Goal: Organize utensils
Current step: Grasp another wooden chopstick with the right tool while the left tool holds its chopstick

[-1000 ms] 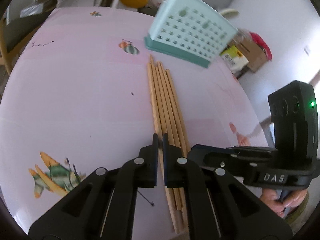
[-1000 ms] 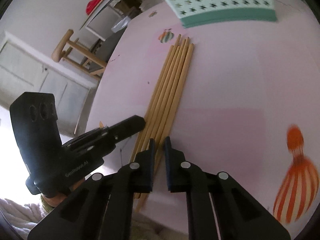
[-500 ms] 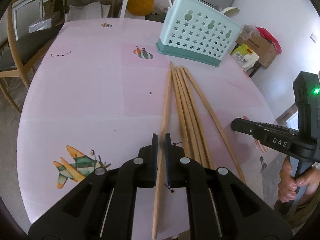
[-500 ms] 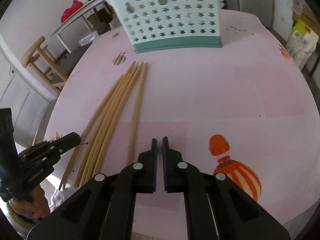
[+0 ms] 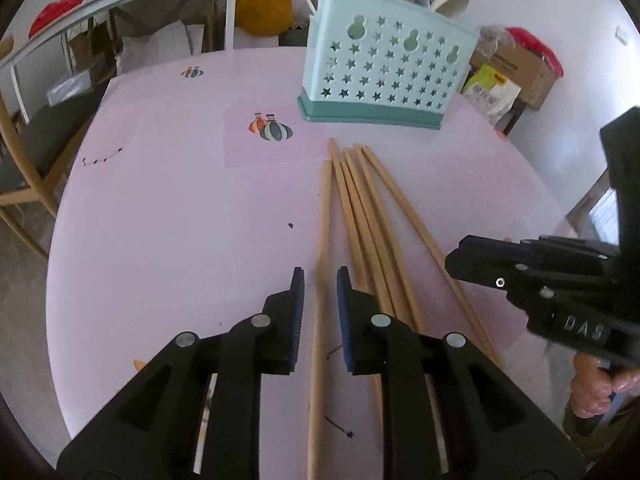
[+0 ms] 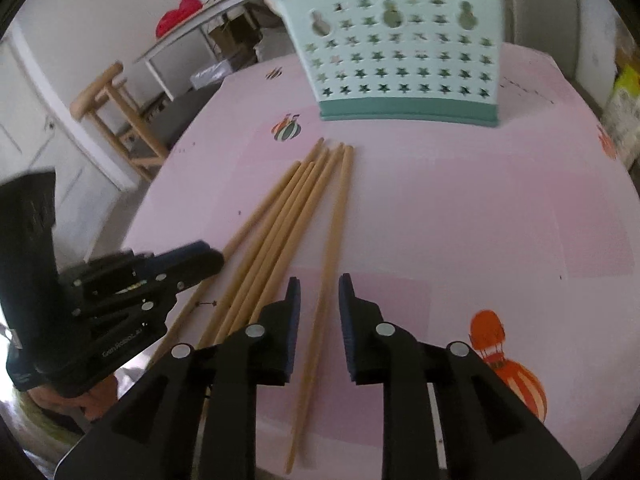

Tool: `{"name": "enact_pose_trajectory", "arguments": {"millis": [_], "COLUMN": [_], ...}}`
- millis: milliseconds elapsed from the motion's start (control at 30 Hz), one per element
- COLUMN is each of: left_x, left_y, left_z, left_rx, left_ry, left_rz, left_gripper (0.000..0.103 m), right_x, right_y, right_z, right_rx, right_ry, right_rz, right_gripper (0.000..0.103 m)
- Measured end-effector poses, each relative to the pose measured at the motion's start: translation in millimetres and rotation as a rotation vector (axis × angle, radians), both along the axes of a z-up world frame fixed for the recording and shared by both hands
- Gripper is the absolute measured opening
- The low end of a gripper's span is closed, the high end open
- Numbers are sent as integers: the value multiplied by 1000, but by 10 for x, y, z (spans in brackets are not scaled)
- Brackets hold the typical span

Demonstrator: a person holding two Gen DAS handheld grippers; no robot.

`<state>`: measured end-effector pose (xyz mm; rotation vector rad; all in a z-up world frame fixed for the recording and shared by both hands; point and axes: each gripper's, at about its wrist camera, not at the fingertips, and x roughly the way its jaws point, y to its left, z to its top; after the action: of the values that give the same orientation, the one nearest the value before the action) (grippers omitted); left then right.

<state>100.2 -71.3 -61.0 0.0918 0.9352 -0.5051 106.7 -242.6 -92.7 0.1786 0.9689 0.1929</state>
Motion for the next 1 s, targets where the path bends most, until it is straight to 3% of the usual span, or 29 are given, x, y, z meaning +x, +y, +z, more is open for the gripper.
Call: {"name": "enact_pose_trajectory", "arguments": {"millis": [200, 267, 567, 733, 1000], "left_x": [36, 24, 0, 36, 301], "left_y": [-102, -104, 238, 282, 113], "left_z": [-1, -1, 23, 70, 44], "left_rx": [65, 76, 33, 43, 104], "left_ry": [-36, -45, 24, 16, 28], "left_rz": [-13, -7, 100, 92, 64], "left_gripper": [13, 5, 5, 17, 18], "right_x": [72, 71, -54, 10, 272], "right_y": [56, 20, -380, -365, -250], "right_z": [-63, -71, -77, -48, -65], "right_rx": [-74, -77, -15, -23, -98], "right_ry": [-7, -7, 34, 33, 14], "right_rz": [-5, -17, -95, -55, -24], "right_gripper": [19, 9, 7, 9, 13]}}
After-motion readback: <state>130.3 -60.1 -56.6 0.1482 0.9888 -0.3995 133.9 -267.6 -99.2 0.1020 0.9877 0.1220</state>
